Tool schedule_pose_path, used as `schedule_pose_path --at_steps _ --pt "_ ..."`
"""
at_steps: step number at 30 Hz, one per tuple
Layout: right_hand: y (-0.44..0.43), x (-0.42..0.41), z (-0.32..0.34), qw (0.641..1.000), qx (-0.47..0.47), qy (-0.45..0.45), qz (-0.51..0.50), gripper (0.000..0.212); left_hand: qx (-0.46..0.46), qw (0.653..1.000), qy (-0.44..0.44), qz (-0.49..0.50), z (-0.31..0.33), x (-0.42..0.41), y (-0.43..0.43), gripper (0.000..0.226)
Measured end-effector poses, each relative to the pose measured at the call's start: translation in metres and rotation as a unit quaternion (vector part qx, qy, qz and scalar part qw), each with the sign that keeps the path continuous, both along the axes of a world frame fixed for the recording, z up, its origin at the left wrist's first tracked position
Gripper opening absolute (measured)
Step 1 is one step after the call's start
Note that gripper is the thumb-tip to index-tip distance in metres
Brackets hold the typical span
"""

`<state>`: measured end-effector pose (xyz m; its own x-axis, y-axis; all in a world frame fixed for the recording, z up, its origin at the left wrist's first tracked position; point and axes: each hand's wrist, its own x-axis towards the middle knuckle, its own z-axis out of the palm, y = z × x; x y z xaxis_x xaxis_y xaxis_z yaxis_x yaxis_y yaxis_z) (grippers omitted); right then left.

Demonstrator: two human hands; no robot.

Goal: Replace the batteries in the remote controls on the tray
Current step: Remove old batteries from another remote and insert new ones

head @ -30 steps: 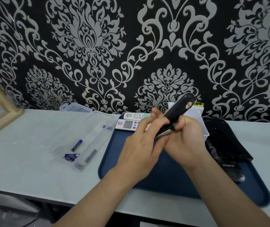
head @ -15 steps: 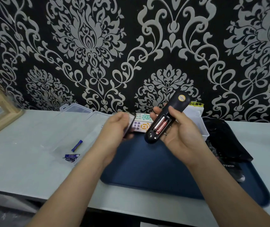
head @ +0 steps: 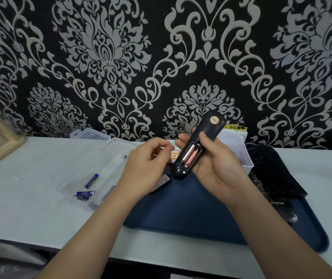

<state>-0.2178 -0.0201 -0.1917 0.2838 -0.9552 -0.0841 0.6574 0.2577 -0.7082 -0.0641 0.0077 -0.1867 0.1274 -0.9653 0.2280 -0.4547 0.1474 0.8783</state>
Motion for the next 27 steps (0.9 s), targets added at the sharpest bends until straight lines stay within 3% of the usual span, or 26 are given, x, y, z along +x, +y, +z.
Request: schedule_pose_path --at_steps 1,3,5,10,19,27 --pt "0.000 0.000 0.000 1.000 -0.004 0.001 0.000 0.021 0.055 0.994 0.090 -0.041 0.004 -0.006 0.003 0.006" --pt "0.001 0.000 -0.001 1.000 -0.010 0.016 0.005 0.032 0.119 0.978 0.143 -0.098 0.004 -0.014 0.007 0.017" --pt "0.000 0.000 -0.001 0.999 -0.015 0.037 0.013 0.037 0.117 0.975 0.152 -0.110 -0.001 -0.018 0.009 0.027" --pt "0.002 0.003 0.001 0.995 -0.045 0.081 0.027 0.031 0.069 0.976 0.198 -0.055 -0.007 -0.022 0.006 0.019" --pt "0.005 0.008 -0.002 0.996 -0.036 0.074 0.029 0.030 -0.005 0.997 0.072 -0.014 -0.016 -0.025 0.005 0.020" --pt "0.003 0.010 -0.005 0.999 0.010 0.015 0.042 0.037 -0.029 0.999 -0.020 -0.022 -0.022 -0.025 0.008 0.044"
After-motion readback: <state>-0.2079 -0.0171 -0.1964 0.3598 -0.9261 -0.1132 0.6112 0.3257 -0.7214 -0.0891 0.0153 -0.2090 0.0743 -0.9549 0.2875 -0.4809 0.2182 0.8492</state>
